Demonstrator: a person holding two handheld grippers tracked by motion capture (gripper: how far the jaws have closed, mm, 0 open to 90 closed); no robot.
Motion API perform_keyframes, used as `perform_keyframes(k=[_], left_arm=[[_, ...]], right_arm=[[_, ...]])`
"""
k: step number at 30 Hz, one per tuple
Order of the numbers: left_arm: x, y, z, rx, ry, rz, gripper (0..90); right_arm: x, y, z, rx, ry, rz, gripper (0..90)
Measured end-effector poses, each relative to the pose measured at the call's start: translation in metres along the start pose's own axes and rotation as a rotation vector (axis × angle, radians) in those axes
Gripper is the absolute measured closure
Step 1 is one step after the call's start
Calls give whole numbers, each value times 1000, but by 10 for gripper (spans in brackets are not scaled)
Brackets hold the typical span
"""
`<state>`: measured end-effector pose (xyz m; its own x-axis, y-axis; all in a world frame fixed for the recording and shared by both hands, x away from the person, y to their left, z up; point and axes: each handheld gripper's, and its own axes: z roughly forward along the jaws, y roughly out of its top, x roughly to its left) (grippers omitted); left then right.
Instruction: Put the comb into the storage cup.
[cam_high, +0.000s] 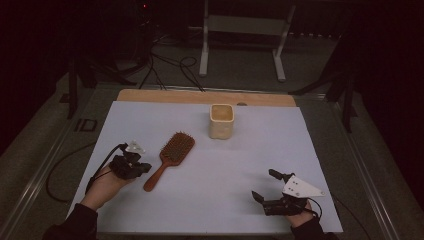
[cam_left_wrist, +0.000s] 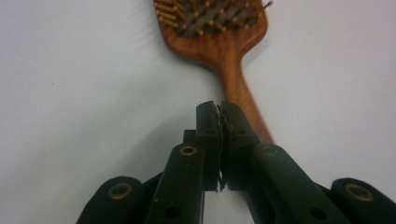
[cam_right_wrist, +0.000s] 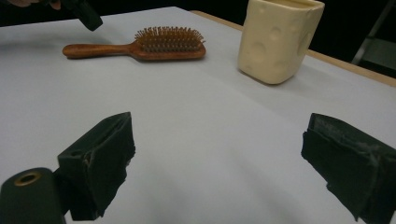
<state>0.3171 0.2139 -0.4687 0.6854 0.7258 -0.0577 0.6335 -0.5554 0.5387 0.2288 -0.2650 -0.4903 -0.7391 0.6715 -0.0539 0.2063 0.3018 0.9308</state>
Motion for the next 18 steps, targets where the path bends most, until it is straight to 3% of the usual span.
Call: perform_keyframes(k=[7, 14, 18], left_arm=[[-6, 12, -3, 20, 2, -41, 781], [-13, 24, 2, 61, 2, -44, 598], [-14, 29, 4, 77, -10, -53, 546]], right_arm=[[0, 0, 0, 1, 0, 2, 88], [0, 0, 0, -3, 0, 1, 88], [0, 0, 1, 2, 2, 2, 88]])
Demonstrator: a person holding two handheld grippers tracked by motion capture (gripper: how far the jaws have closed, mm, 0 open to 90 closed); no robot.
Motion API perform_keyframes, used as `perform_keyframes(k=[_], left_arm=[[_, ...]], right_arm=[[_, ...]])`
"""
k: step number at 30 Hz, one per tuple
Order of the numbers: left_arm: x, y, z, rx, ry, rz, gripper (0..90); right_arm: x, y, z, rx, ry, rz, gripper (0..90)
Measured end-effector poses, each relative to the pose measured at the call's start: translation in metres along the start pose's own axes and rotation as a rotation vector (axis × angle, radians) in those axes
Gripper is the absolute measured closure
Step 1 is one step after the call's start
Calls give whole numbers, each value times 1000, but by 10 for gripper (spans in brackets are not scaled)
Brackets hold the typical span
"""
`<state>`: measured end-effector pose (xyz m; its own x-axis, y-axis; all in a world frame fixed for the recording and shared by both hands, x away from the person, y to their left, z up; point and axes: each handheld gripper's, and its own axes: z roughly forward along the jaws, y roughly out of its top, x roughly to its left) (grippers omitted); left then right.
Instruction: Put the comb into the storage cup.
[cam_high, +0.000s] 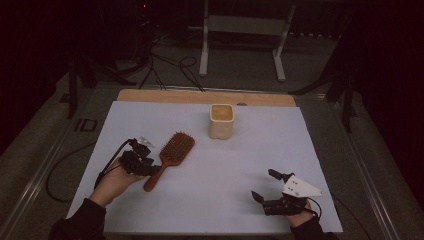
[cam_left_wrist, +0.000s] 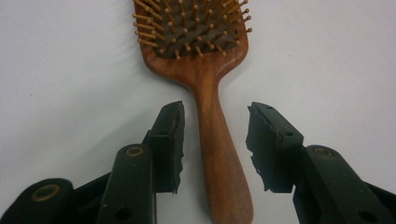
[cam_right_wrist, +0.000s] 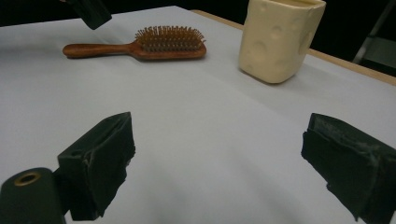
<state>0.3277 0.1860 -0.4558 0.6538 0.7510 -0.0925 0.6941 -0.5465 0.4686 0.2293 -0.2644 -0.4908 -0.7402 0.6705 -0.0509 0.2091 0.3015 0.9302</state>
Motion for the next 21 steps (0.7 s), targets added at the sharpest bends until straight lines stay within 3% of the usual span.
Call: perform_keyframes(k=[7, 13, 21], left_arm=[[-3, 8, 4, 22, 4, -11, 448], [-6, 14, 10, 53, 15, -21, 268], [-4, 22, 17, 98, 19, -88, 78]], right_arm=[[1, 0, 0, -2, 3, -3, 88], [1, 0, 0, 0, 4, -4, 88], [0, 0, 1, 4, 5, -7, 88]])
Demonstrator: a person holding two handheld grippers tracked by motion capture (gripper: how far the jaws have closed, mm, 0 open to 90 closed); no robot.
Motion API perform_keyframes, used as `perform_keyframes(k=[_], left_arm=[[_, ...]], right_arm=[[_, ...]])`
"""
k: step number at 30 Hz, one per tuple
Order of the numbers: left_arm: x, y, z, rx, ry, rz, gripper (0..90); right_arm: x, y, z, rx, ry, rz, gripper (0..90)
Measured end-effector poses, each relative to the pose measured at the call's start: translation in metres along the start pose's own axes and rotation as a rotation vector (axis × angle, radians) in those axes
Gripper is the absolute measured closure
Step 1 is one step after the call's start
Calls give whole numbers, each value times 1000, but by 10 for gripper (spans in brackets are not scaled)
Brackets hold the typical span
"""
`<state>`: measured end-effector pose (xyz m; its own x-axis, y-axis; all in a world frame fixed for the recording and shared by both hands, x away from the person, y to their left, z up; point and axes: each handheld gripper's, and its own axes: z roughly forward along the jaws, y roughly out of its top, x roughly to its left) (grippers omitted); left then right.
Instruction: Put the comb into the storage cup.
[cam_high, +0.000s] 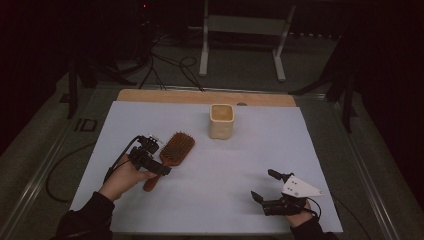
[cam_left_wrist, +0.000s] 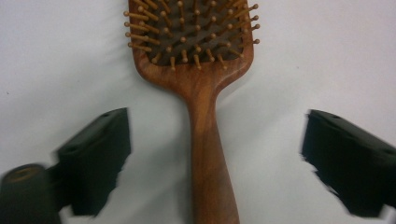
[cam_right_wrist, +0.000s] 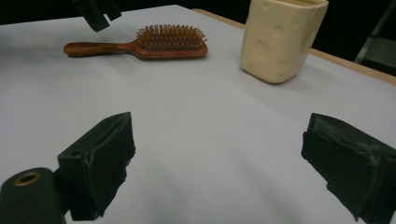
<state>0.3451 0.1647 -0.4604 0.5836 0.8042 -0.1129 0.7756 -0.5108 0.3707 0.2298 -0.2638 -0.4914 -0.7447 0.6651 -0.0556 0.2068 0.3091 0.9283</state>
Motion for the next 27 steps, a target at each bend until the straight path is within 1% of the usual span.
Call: perform_keyframes(k=[1, 2, 3, 4, 5, 7, 8, 10, 13, 14, 16, 17, 18, 21, 23, 24, 27], left_arm=[[0, 1, 1, 16, -2, -2, 65], [0, 1, 1, 16, -2, -2, 30], [0, 2, 5, 44, -3, -10, 30], [0, 3, 6, 49, -7, -23, 14], [0, 4, 7, 50, -2, -40, 13], [0, 5, 8, 55, 0, -47, 11], [0, 7, 10, 58, -1, -65, 11], [0, 8, 12, 74, -11, -70, 11], [-1, 10, 15, 84, -8, -75, 18], [0, 11, 16, 89, -14, -77, 18], [0, 13, 19, 99, -30, -92, 36], [0, 13, 21, 104, -34, -91, 37], [-1, 14, 22, 111, -28, -87, 43], [-1, 15, 26, 118, -19, -94, 45], [-1, 15, 27, 124, -21, -96, 55], [-1, 16, 29, 128, -22, -99, 70], [-2, 16, 31, 143, -5, -105, 140]], right_arm=[[0, 0, 0, 0, 1, 3, 88], [0, 0, 0, 0, 1, 3, 88], [0, 0, 0, 0, -2, 2, 88], [1, 0, 0, -1, -1, 0, 88], [1, 0, 0, 1, -1, 1, 88], [0, 0, 0, -1, -1, 0, 88], [1, 0, 0, -4, -1, 1, 88], [1, 0, 0, -1, -1, 1, 88], [1, 0, 0, 0, 0, 2, 88], [1, 0, 0, -1, 1, 0, 88], [1, 0, 0, -2, 0, 0, 88], [0, 0, 0, -2, -1, -2, 88], [1, 1, 0, -4, 2, 0, 88], [1, 1, 0, -4, 1, -1, 88], [1, 1, 0, -4, 2, -1, 88], [1, 1, 0, -4, 3, -2, 88], [1, 1, 0, -3, 4, 0, 88]])
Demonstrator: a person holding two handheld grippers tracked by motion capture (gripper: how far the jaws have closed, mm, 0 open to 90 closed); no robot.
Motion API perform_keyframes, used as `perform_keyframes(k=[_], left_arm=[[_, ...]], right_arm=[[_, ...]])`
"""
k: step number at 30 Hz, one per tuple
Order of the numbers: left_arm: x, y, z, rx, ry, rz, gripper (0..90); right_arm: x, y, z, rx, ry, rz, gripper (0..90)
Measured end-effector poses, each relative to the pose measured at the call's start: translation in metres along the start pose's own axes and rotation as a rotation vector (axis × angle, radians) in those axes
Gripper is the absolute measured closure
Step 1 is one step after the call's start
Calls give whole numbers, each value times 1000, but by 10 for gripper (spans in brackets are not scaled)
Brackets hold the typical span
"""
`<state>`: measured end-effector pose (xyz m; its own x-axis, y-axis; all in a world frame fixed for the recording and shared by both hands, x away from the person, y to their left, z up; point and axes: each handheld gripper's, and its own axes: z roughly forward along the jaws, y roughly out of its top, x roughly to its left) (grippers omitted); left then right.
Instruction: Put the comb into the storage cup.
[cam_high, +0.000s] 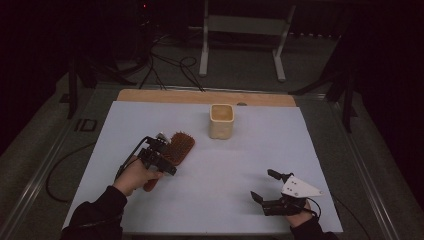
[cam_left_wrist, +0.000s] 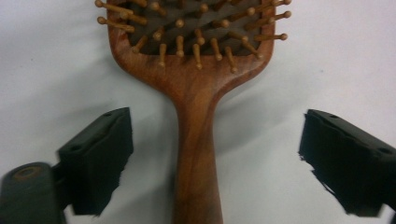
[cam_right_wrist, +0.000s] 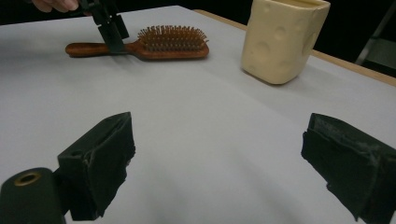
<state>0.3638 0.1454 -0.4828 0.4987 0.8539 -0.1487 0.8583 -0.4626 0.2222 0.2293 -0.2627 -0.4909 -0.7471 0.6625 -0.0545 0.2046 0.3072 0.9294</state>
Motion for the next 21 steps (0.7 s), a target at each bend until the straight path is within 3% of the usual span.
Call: perform_keyframes(k=[5, 8, 13, 21], left_arm=[[1, 0, 1, 13, 12, -1, 213], [1, 1, 1, 21, 13, 5, 325], [1, 2, 3, 22, 22, 6, 425], [3, 5, 6, 32, 35, 1, 544]], right_arm=[[0, 0, 0, -2, 0, -3, 88], [0, 0, 0, -2, 0, -3, 88], [0, 0, 0, -2, 2, -2, 88], [0, 1, -1, -3, 1, -4, 88]])
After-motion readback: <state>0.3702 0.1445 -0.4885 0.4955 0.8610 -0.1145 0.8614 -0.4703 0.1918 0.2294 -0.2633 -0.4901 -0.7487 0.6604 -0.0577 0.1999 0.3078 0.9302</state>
